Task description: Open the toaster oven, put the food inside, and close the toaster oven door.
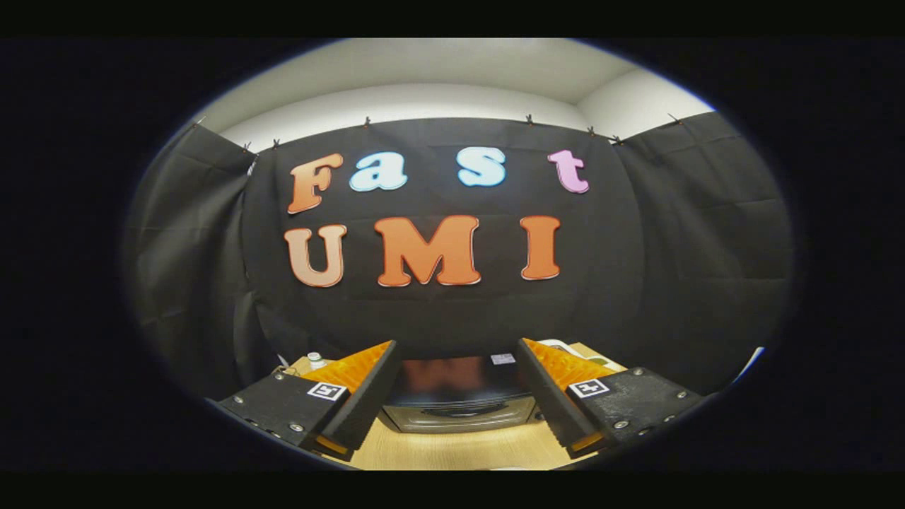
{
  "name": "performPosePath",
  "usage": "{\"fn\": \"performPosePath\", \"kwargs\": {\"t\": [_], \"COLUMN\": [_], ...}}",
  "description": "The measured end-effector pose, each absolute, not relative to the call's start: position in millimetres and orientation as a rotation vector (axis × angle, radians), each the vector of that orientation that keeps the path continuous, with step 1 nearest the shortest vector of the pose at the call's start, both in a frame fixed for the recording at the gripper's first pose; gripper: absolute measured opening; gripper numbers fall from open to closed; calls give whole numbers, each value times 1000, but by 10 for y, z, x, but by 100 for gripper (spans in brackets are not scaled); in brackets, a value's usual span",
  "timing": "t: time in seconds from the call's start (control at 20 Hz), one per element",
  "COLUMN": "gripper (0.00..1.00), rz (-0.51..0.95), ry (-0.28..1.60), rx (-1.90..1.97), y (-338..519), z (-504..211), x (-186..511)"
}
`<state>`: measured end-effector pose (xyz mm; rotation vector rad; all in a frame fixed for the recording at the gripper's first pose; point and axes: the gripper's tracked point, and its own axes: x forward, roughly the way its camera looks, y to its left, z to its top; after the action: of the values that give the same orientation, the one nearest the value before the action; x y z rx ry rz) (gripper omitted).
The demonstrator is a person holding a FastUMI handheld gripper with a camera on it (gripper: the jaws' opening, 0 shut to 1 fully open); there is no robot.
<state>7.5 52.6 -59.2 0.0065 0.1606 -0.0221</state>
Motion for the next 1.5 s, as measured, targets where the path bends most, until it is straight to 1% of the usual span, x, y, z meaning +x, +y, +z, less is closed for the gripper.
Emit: {"fn": "performPosePath", "kwargs": {"t": [0.35, 0.65, 0.8, 1.05, 1.1, 1.5], "gripper": [99, 99, 99, 99, 99, 99], "rz": [31, 38, 31, 35, 38, 44], "ry": [303, 448, 486, 553, 531, 544], "rx": [8, -76, -98, -75, -64, -46], "y": [573, 537, 487, 496, 510, 520], "z": [-1441, -2252, -2502, -2770, -2746, -2778], "x": [537, 901, 1009, 1020, 1051, 829]}}
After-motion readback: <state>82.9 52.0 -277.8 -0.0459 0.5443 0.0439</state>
